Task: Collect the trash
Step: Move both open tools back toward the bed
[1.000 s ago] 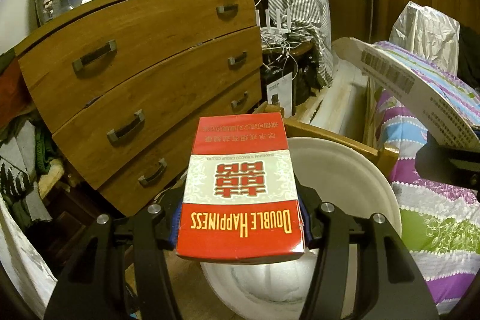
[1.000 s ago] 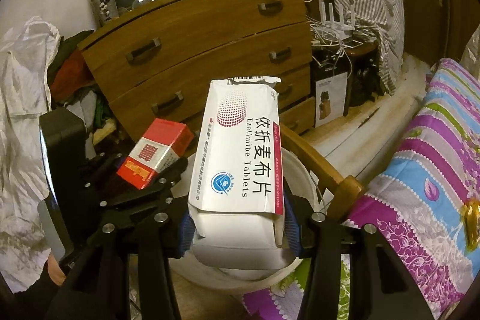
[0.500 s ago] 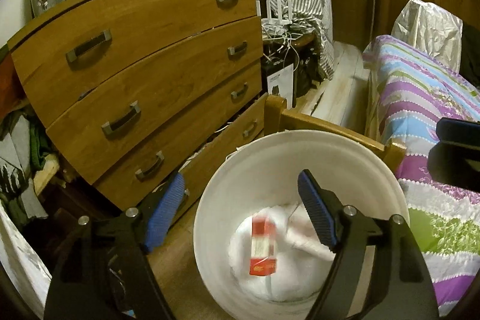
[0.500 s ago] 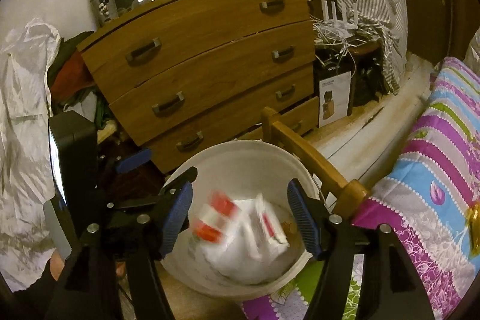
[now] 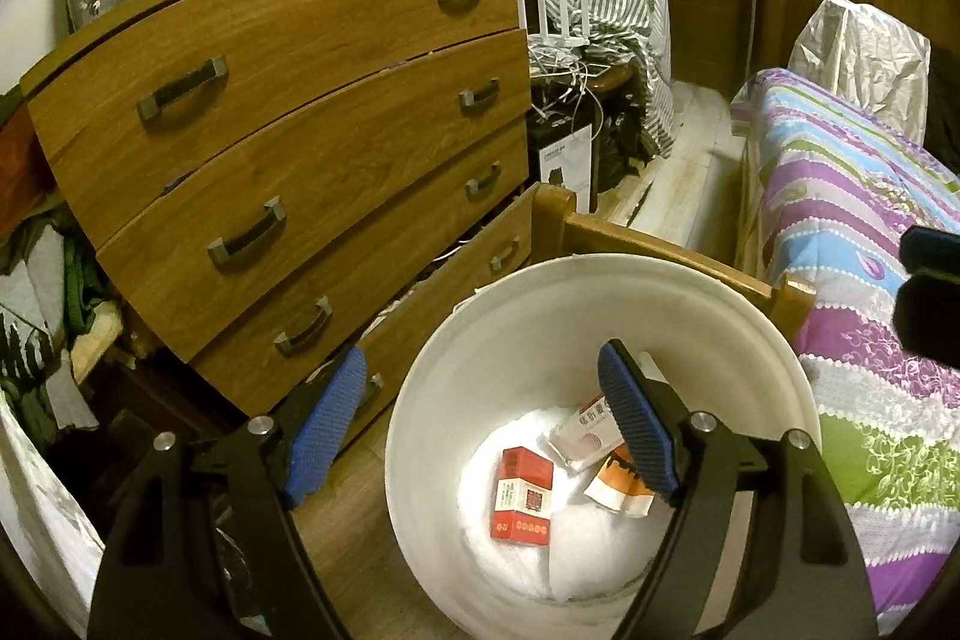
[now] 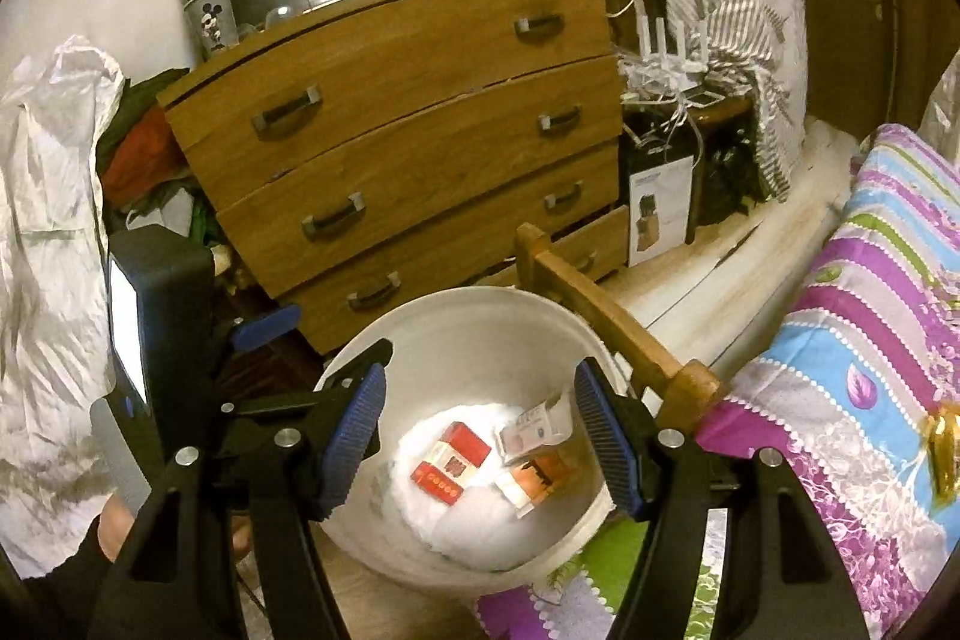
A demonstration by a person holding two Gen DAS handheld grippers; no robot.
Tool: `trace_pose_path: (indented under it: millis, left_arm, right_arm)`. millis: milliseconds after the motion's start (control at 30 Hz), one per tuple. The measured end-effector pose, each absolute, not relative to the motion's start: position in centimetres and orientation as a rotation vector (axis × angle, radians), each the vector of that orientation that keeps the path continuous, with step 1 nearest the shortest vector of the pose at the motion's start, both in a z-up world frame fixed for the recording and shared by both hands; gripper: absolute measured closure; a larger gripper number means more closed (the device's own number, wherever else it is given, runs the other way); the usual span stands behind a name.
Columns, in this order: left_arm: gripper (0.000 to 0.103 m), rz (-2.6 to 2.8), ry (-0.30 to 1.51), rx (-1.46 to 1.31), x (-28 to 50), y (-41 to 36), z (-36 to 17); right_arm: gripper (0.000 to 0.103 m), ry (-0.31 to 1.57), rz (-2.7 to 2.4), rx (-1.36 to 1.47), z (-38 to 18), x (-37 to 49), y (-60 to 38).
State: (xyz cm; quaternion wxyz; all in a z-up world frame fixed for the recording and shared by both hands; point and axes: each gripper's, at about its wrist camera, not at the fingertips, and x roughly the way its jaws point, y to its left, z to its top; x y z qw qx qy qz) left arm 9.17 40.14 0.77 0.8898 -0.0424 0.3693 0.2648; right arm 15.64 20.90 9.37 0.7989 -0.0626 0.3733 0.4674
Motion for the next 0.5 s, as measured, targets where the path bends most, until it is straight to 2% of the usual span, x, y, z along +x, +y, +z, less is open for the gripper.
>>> trace_pose_path:
  millis: [100, 500]
  left_arm:
    - [0.025, 0.559, 0.763, -0.097, 8.9, 39.7, 0.7]
    - [0.01, 0.623, 0.605, -0.091, 6.5, 32.7, 2.5]
  right_arm:
    - [0.036, 0.746, 0.95, -0.131, 9.7, 15.0, 19.6]
    - [0.035, 0.416, 0.614, -0.131, 8.1, 9.8, 8.7]
